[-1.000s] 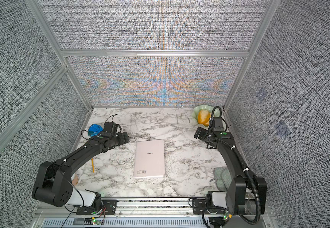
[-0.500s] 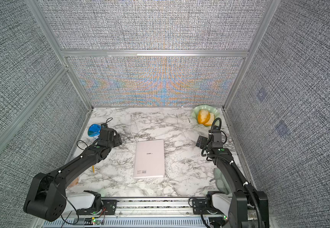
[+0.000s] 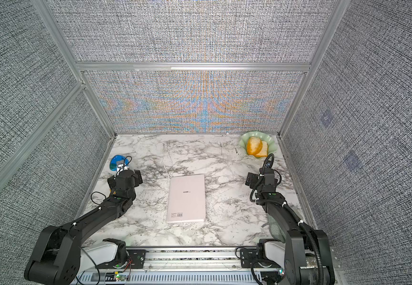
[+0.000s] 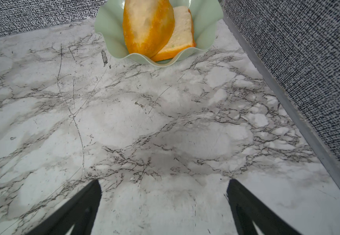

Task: Place the photos into the photo albums
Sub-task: Reset both arms

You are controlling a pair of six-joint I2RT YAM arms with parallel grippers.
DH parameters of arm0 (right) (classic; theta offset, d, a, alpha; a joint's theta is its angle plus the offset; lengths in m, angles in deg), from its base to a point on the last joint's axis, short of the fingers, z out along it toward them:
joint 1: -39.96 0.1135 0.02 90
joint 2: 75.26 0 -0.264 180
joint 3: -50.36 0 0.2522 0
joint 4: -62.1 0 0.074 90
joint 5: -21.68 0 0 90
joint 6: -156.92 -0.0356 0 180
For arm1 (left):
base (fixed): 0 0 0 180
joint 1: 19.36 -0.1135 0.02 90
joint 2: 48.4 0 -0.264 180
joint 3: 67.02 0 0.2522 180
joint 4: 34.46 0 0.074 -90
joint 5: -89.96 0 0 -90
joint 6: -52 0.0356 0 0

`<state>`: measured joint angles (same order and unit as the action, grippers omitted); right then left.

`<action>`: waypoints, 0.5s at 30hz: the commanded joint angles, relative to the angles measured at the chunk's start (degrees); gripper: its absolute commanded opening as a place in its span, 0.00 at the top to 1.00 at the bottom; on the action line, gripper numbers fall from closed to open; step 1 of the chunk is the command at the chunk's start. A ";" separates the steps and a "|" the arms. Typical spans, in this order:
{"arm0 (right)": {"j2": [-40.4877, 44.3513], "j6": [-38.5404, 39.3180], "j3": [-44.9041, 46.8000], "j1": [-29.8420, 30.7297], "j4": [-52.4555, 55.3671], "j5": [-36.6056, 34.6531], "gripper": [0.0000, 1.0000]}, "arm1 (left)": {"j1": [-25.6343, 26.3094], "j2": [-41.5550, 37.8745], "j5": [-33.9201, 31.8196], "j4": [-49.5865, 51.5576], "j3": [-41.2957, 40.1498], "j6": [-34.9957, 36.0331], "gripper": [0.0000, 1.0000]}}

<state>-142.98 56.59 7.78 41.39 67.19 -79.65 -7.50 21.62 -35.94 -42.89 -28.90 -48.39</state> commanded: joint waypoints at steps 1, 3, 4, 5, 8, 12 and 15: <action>-0.54 2.33 1.22 0.00 -6.63 -1.37 0.01 | -2.09 1.39 2.88 -10.27 -2.69 3.59 0.01; -1.17 3.06 1.98 0.02 -8.01 -1.58 0.01 | -3.91 2.31 6.85 -14.43 -4.55 4.20 0.01; -1.35 3.38 2.40 0.01 -9.13 -2.20 0.01 | -4.80 2.91 8.84 -16.87 -5.23 4.57 0.00; -1.44 3.91 3.16 -0.05 -10.90 -2.59 0.01 | -5.13 3.25 10.43 -17.21 -4.96 5.09 0.01; -1.72 5.33 5.24 -0.28 -15.52 -2.46 0.01 | -6.33 5.96 16.21 -22.91 -5.25 6.95 0.00; -2.86 6.31 7.98 -1.71 -22.95 -1.04 0.01 | -8.05 10.16 19.86 -23.69 -3.91 6.68 0.00; -4.81 6.63 9.26 -2.81 -27.83 1.61 0.01 | -8.49 9.77 23.42 -27.78 -6.45 7.99 0.00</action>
<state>-146.78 61.99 16.30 39.12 47.85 -80.53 -15.68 31.50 -18.11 -65.19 -34.41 -42.03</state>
